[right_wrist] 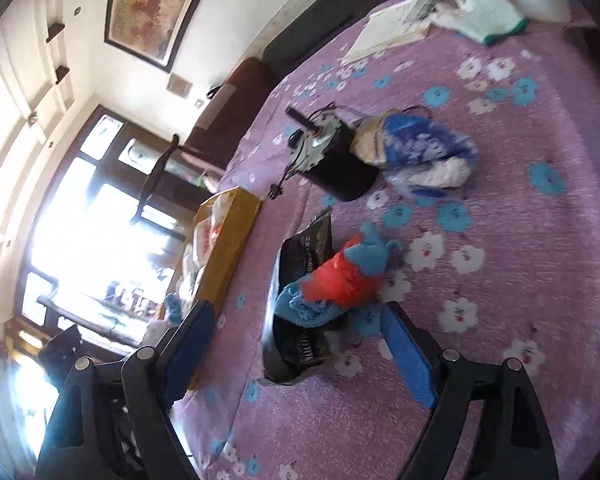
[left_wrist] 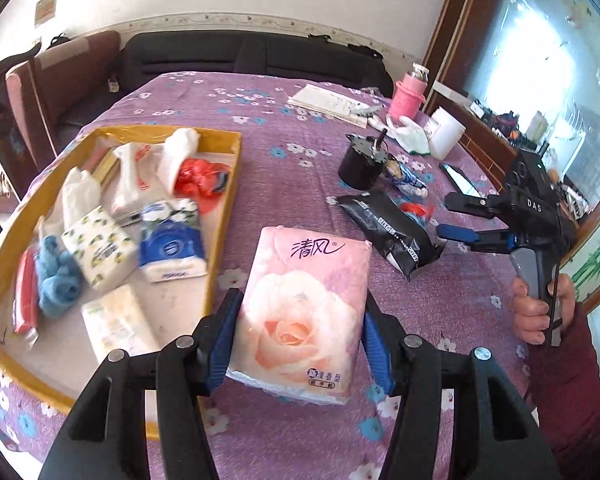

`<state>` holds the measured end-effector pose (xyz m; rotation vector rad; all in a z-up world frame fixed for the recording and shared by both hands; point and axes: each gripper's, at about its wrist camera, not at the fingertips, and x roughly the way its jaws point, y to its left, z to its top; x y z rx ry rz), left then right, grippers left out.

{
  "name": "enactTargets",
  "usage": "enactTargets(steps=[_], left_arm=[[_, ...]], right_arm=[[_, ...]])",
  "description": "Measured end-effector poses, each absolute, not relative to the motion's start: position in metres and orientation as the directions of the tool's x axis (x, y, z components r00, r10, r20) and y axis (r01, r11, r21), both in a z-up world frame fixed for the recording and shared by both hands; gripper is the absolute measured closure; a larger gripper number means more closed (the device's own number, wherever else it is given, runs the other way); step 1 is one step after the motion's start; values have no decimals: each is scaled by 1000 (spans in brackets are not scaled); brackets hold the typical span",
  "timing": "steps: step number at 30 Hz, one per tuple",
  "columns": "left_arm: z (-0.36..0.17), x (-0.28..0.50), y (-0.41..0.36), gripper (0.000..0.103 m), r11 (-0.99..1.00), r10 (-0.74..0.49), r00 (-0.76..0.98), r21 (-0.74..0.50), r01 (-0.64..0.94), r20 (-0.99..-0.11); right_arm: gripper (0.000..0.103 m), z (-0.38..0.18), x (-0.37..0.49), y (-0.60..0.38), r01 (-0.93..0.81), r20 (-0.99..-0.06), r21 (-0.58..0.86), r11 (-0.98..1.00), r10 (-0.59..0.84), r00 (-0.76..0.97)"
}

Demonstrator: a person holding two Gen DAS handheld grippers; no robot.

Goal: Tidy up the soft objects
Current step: 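Carry the pink pack to the tray with the left tool while the right tool grasps the black packet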

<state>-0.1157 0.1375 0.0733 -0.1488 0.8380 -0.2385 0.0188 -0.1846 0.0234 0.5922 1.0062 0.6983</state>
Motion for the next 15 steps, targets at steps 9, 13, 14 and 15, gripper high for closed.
enactTargets(steps=[9,13,14,15], left_arm=[[79,-146,208,47,955,-232,698,-294,32,-678],[77,-161,243,47,950,-184,711,-309,-49,-678],[76,-163,252,47,944,-179,713,-323,-70,-678],[75,-165,260,47,938,-175,714,-336,-89,-678]], right_arm=[[15,63,9,-96,-314,-769,258,914,391,506],[15,61,16,-62,-344,-799,172,923,335,500],[16,58,18,-60,-336,-817,140,931,301,492],[18,52,22,-53,-328,-836,104,939,262,482]])
